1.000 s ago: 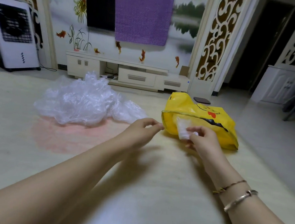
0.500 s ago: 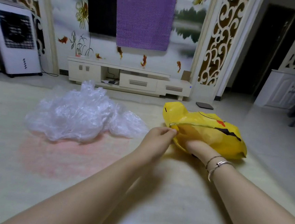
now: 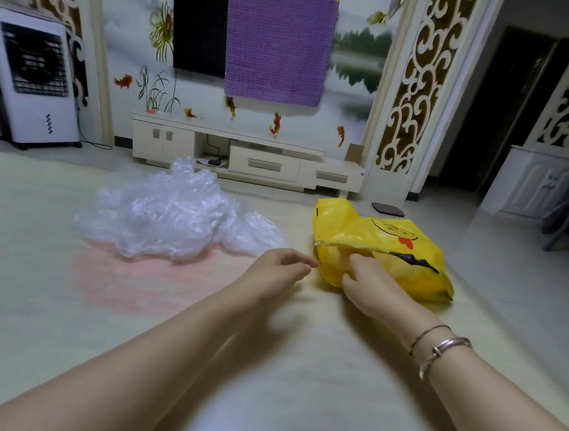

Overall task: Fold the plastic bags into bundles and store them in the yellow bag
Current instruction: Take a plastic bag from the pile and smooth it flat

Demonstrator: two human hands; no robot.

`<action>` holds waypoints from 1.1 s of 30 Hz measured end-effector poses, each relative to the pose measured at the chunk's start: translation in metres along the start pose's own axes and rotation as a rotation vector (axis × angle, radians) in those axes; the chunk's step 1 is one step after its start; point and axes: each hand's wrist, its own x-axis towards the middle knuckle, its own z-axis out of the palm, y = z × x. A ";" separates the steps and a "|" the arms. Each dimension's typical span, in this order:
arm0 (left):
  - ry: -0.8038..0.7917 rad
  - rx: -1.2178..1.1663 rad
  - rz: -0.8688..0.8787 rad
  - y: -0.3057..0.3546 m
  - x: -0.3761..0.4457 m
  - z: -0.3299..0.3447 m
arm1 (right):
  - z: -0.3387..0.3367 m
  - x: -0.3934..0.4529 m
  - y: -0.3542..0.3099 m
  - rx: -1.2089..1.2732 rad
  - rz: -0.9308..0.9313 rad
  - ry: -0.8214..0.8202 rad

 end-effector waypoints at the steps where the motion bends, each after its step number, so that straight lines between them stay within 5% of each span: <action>1: 0.007 0.006 -0.001 0.000 -0.005 -0.003 | 0.000 -0.001 -0.002 0.001 -0.009 0.017; 8: 0.094 0.027 -0.039 -0.004 -0.036 -0.035 | 0.004 0.003 -0.002 0.050 0.099 -0.048; 13: 0.185 0.060 -0.027 -0.006 -0.043 -0.061 | 0.007 0.000 -0.014 0.181 0.003 -0.031; 21: 0.341 0.107 0.006 -0.018 -0.047 -0.102 | 0.021 -0.027 -0.069 0.216 -0.155 0.314; 25: 0.356 -0.035 -0.030 -0.028 -0.045 -0.114 | 0.046 0.016 -0.097 0.323 -0.233 0.167; 33: 0.314 -0.176 -0.163 -0.029 -0.028 -0.125 | 0.070 0.075 -0.122 0.227 -0.022 -0.042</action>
